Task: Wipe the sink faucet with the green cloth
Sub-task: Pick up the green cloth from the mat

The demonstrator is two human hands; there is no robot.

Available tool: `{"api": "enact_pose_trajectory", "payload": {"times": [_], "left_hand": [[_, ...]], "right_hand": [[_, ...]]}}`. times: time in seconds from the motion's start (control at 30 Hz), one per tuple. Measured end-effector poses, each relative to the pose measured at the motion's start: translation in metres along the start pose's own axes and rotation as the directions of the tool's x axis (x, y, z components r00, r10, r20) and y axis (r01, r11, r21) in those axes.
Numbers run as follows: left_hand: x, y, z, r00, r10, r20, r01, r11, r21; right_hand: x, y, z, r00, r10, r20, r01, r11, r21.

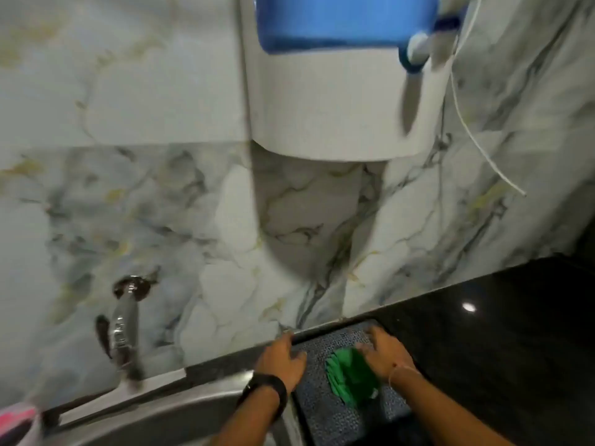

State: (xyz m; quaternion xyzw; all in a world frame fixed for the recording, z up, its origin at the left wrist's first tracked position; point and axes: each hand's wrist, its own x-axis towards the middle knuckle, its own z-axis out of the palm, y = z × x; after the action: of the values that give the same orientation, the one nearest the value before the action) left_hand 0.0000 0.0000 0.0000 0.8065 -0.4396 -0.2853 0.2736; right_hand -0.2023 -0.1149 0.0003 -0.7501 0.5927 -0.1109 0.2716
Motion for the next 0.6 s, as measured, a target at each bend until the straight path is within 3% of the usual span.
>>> {"api": "enact_pose_trajectory", "payload": {"times": [0.17, 0.3, 0.43, 0.5, 0.6], "left_hand": [[0.053, -0.017, 0.117, 0.938, -0.231, 0.258, 0.28, 0.944, -0.176], [0.085, -0.025, 0.161, 0.896, -0.313, 0.314, 0.392, 0.891, -0.231], [0.111, -0.029, 0.185, 0.905, -0.306, 0.296, 0.388, 0.879, -0.277], [0.115, -0.03, 0.188, 0.903, -0.321, 0.285, 0.398, 0.876, -0.272], [0.11, -0.025, 0.18, 0.905, -0.305, 0.295, 0.396, 0.857, -0.328]], "right_hand": [[0.039, 0.069, 0.064, 0.979, 0.189, 0.082, -0.2, 0.968, 0.15], [0.066, 0.082, 0.095, 0.971, 0.226, 0.073, -0.236, 0.95, 0.205], [0.091, 0.09, 0.114, 0.951, 0.279, 0.13, -0.306, 0.904, 0.298], [0.096, 0.094, 0.117, 0.924, 0.338, 0.18, -0.382, 0.817, 0.431], [0.09, 0.094, 0.108, 0.857, 0.354, 0.375, -0.513, 0.515, 0.687]]}}
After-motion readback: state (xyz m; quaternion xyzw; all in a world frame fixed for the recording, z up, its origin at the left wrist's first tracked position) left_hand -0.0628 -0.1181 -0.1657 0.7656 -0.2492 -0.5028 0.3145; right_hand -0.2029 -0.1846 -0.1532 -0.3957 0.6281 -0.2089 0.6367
